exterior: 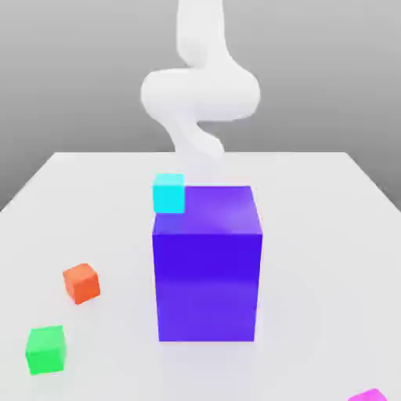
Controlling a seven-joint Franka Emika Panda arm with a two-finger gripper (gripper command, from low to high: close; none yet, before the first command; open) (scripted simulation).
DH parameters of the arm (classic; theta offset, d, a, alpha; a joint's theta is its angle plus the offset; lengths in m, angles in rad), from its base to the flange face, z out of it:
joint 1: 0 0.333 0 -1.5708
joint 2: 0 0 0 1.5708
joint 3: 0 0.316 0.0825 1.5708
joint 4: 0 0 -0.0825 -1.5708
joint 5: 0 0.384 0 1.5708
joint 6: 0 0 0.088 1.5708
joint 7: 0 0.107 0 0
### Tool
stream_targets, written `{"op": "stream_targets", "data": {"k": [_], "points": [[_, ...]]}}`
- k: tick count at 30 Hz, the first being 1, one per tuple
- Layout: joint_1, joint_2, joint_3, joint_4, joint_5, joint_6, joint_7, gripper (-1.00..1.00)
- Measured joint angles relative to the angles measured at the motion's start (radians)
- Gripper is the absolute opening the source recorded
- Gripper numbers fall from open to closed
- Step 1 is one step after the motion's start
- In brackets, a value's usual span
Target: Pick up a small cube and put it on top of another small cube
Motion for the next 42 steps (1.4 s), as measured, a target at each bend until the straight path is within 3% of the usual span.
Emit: {"op": "stream_targets", "data": {"k": [18,32,36,37,42], "points": [[0.053,0.659,0.159,0.108,-0.118,0.129,0.1,0.0],[0.167,1.163,0.199,0.19,-0.182,0.232,0.16,0.0],[0.203,1.307,0.166,0.223,-0.216,0.324,0.184,0.0],[0.209,1.33,0.159,0.229,-0.221,0.342,0.187,-1.0],[0.209,1.33,0.159,0.229,-0.22,0.342,0.186,-1.0]]}}
